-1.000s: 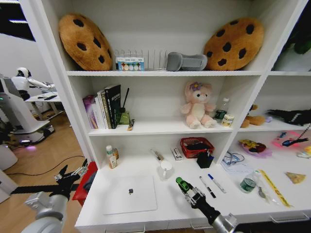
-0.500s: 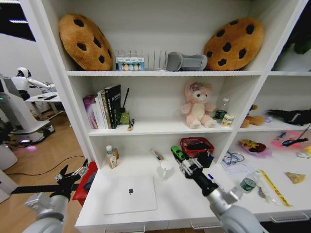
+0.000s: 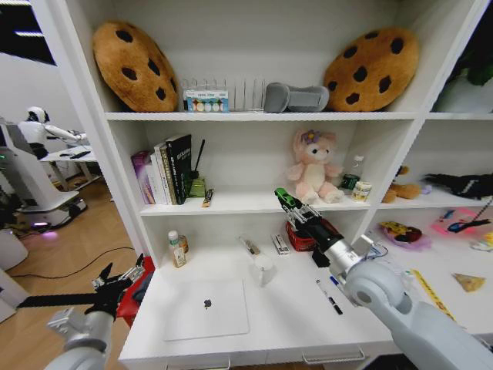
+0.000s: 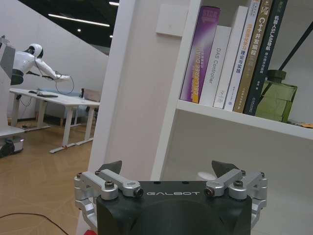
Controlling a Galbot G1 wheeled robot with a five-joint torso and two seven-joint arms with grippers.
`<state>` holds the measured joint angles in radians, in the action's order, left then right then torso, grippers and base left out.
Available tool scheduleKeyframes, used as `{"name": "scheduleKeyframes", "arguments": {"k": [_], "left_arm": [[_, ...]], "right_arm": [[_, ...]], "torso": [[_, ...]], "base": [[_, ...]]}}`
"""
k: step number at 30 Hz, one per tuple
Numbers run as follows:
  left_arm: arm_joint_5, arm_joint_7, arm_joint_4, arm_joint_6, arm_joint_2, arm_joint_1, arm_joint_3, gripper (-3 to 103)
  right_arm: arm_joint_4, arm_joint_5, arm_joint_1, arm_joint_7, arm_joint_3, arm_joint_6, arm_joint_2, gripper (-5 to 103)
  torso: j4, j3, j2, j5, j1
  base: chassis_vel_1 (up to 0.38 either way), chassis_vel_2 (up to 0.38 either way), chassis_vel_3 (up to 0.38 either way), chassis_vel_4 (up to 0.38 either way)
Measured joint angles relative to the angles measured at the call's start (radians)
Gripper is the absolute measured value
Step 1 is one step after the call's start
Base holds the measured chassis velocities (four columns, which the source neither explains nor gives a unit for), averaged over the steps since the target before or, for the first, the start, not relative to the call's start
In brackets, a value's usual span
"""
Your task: Organize the objects on the table.
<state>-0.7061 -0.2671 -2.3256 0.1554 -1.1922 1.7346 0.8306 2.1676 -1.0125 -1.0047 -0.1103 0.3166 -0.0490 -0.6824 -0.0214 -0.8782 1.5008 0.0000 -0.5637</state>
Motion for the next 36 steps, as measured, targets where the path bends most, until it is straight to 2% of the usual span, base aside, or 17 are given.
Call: {"name": "scheduleKeyframes", "arguments": {"k": [3, 5, 8, 11, 12, 13, 17, 22, 27, 36], "left_arm": [[0.005, -0.002, -0.001, 0.0, 0.001, 0.0, -0.004, 100], [0.014, -0.003, -0.002, 0.001, -0.002, 0.003, -0.008, 100], [0.016, -0.003, -0.003, 0.001, -0.006, 0.006, -0.009, 100], [0.022, -0.003, -0.003, 0.001, -0.012, 0.011, -0.01, 100], [0.022, -0.003, -0.003, 0.001, -0.012, 0.011, -0.01, 100], [0.024, -0.003, -0.002, 0.001, -0.013, 0.01, -0.011, 100], [0.027, -0.003, -0.002, 0.001, -0.016, 0.005, -0.012, 100], [0.031, -0.003, 0.005, 0.0, -0.026, 0.0, -0.018, 100], [0.039, -0.002, 0.01, -0.001, -0.033, -0.006, -0.032, 100], [0.028, 0.0, 0.022, -0.004, -0.025, -0.016, -0.022, 100]], "right_arm": [[-0.043, -0.018, 0.063, -0.005, -0.04, -0.013, 0.001, 37], [-0.13, -0.041, 0.184, -0.014, -0.127, -0.027, -0.004, 37], [-0.178, -0.055, 0.264, -0.023, -0.184, -0.035, -0.014, 37], [-0.271, -0.078, 0.419, -0.037, -0.319, -0.051, -0.048, 37], [-0.271, -0.078, 0.419, -0.037, -0.319, -0.051, -0.048, 37], [-0.306, -0.088, 0.473, -0.043, -0.378, -0.058, -0.068, 37], [-0.374, -0.089, 0.537, -0.048, -0.469, -0.065, -0.098, 37], [-0.425, -0.104, 0.594, -0.057, -0.526, -0.075, -0.13, 37], [-0.492, -0.123, 0.719, -0.072, -0.61, -0.09, -0.172, 37], [-0.553, -0.12, 0.745, -0.099, -0.647, -0.11, -0.185, 37]], "torso": [[0.0, 0.0, 0.0, -0.0001, 0.0], [-0.0003, 0.0, 0.0, 0.0, 0.0], [0.0, 0.0, 0.0, 0.0, 0.0], [0.0005, 0.0, 0.0, -0.0002, 0.0], [0.0005, 0.0, 0.0, -0.0002, 0.0], [0.0005, 0.0, 0.0, -0.0002, 0.0], [0.0, 0.0, 0.0, 0.0, 0.0], [-0.0001, 0.0, 0.0, -0.0001, 0.0], [0.0002, 0.0, 0.0, -0.0003, 0.0], [-0.0001, 0.0, 0.0, -0.0001, 0.0]], "base": [[0.0, 0.0, 0.0, 0.0], [0.0, 0.0, 0.0, 0.0], [0.0, 0.0, 0.0, 0.0], [0.0, 0.0, 0.0, 0.0], [0.0, 0.0, 0.0, 0.0], [0.0, 0.0, 0.0, 0.0], [0.0, 0.0, 0.0, 0.0], [0.0, 0.0, 0.0, 0.0], [0.0, 0.0, 0.0, 0.0], [0.0, 0.0, 0.0, 0.0]]}}
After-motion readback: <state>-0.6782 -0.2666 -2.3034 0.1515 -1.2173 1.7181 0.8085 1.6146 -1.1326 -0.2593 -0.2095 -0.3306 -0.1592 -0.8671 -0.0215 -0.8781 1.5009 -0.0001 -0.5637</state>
